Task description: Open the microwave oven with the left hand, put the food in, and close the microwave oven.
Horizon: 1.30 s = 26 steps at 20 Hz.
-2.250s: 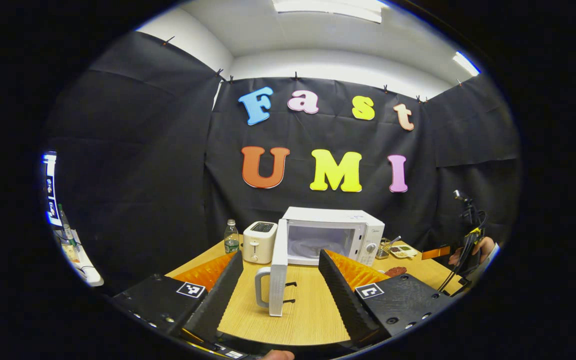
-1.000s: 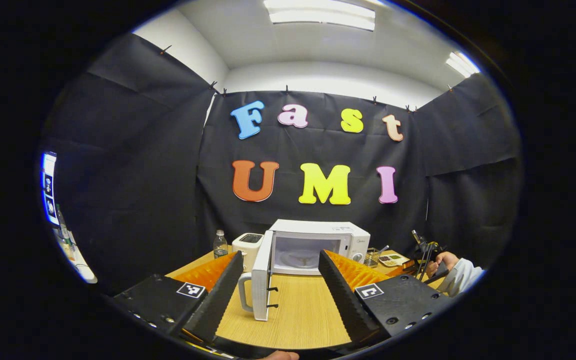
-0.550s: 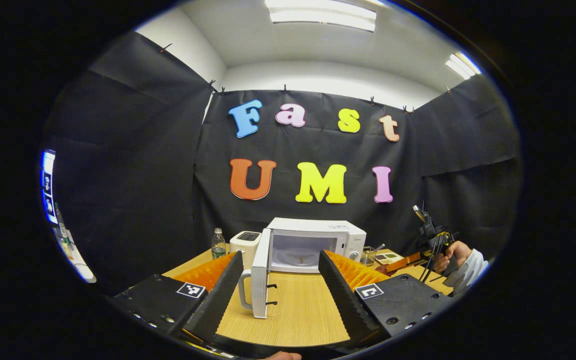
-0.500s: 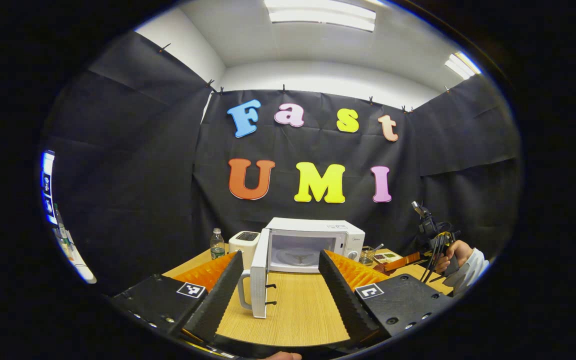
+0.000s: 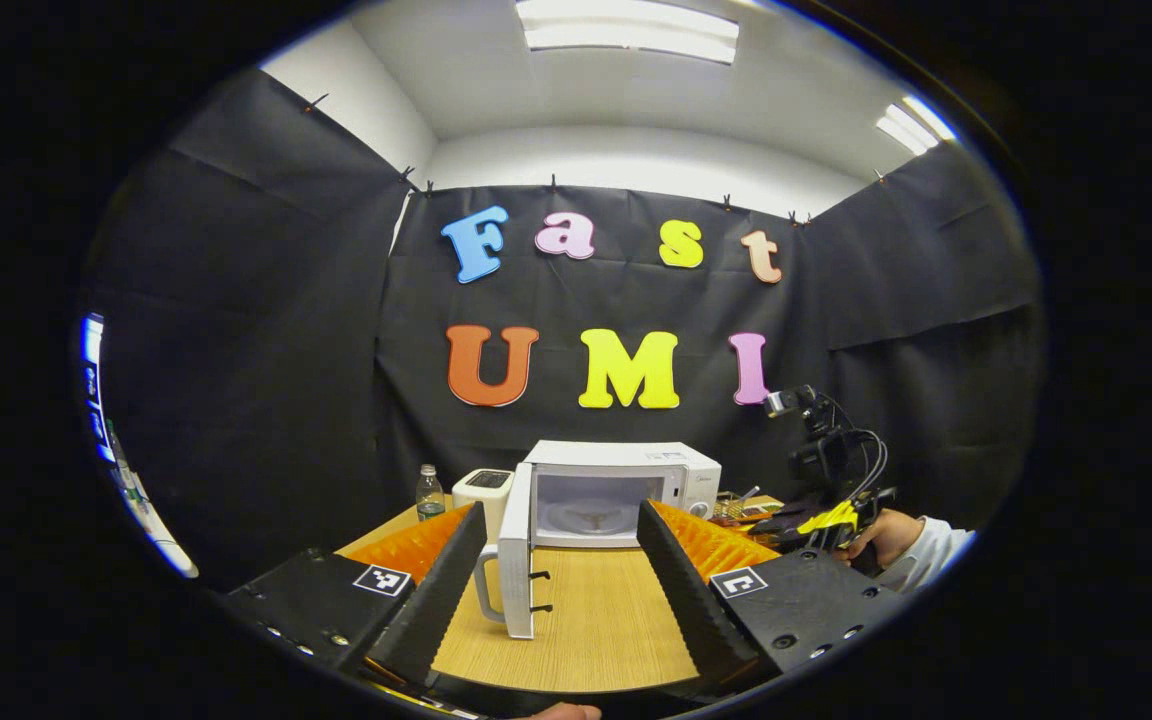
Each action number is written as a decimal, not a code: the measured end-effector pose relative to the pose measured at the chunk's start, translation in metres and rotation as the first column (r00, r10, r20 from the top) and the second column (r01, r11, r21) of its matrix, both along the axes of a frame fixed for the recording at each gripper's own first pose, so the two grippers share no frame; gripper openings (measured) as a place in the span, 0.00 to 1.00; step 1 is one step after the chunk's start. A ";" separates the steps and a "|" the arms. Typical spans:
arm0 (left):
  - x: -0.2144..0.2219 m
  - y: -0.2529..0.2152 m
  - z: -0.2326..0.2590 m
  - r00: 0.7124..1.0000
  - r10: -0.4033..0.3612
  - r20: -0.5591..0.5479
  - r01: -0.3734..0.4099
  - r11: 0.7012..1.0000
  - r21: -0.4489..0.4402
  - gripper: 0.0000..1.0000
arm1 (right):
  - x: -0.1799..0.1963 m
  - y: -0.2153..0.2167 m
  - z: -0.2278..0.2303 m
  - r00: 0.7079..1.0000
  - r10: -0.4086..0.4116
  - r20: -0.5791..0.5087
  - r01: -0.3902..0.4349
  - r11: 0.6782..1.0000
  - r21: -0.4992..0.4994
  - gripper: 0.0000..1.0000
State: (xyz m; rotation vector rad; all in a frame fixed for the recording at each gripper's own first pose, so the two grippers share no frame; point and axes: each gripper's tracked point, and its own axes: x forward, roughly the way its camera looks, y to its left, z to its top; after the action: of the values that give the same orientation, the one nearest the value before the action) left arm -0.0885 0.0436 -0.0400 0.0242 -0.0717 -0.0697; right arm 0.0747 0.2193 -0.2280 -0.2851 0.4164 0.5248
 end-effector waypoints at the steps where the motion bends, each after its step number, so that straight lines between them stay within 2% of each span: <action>1: 0.000 0.000 0.001 1.000 -0.001 0.003 0.001 1.000 0.005 0.93 | 0.003 0.010 0.000 1.000 -0.004 0.030 0.004 1.000 -0.001 0.12; 4: 0.000 -0.003 0.003 1.000 -0.017 0.009 0.017 1.000 0.020 0.93 | 0.021 0.038 0.008 0.988 -0.016 0.151 0.015 1.000 0.002 0.12; 5: 0.001 -0.003 0.003 1.000 -0.020 0.009 0.020 1.000 0.022 0.81 | 0.029 0.045 0.012 0.979 -0.031 0.202 0.030 1.000 0.008 0.12; 7: 0.002 -0.005 0.004 0.999 -0.031 0.015 0.030 0.999 0.027 0.81 | 0.042 0.064 0.015 0.967 -0.059 0.249 0.046 0.997 0.058 0.12; 8: 0.003 -0.005 0.003 0.999 -0.035 0.014 0.035 0.999 0.028 0.81 | 0.050 0.072 0.013 0.964 -0.071 0.255 0.050 0.995 0.088 0.12; 9: 0.006 -0.004 0.003 0.999 -0.039 0.011 0.039 0.999 0.030 0.93 | 0.060 0.079 0.012 0.962 -0.091 0.258 0.062 0.991 0.118 0.03; 10: 0.009 -0.003 0.002 0.999 -0.041 0.008 0.041 0.999 0.031 0.81 | 0.073 0.085 0.010 0.959 -0.114 0.261 0.077 0.986 0.149 0.12; 13: 0.019 0.003 -0.002 0.999 -0.037 0.000 0.037 0.999 0.034 0.81 | 0.111 0.101 0.004 0.951 -0.198 0.238 0.132 0.955 0.265 0.12; 14: 0.023 0.006 -0.003 0.999 -0.037 -0.003 0.037 0.999 0.030 0.93 | 0.126 0.108 -0.002 0.955 -0.208 0.212 0.135 0.940 0.314 0.12; 16: 0.030 0.012 -0.007 0.999 -0.031 -0.010 0.031 0.999 0.017 0.93 | 0.152 0.116 -0.018 0.960 -0.242 0.143 0.173 0.909 0.380 0.12; 18: 0.038 0.017 -0.008 0.999 -0.031 -0.016 0.031 1.000 0.001 0.93 | 0.178 0.120 -0.036 0.948 -0.307 0.079 0.242 0.862 0.445 0.12; 20: 0.045 0.023 -0.011 0.999 -0.033 -0.030 0.033 0.999 -0.002 0.93 | 0.203 0.121 -0.050 0.927 -0.375 0.006 0.319 0.795 0.516 0.12; 24: 0.058 0.039 -0.015 0.999 -0.010 -0.050 0.010 1.000 -0.015 0.93 | 0.242 0.128 -0.076 0.850 -0.495 -0.181 0.487 0.606 0.629 0.12; 26: 0.066 0.041 -0.022 0.998 -0.017 -0.067 0.015 0.999 -0.030 0.93 | 0.258 0.137 -0.088 0.813 -0.526 -0.250 0.545 0.536 0.644 0.12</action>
State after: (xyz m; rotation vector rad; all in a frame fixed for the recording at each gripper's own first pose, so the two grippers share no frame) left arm -0.0229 0.0848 -0.0617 -0.0082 -0.0057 -0.0855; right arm 0.3326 0.3567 -0.3161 0.5930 0.2806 0.0346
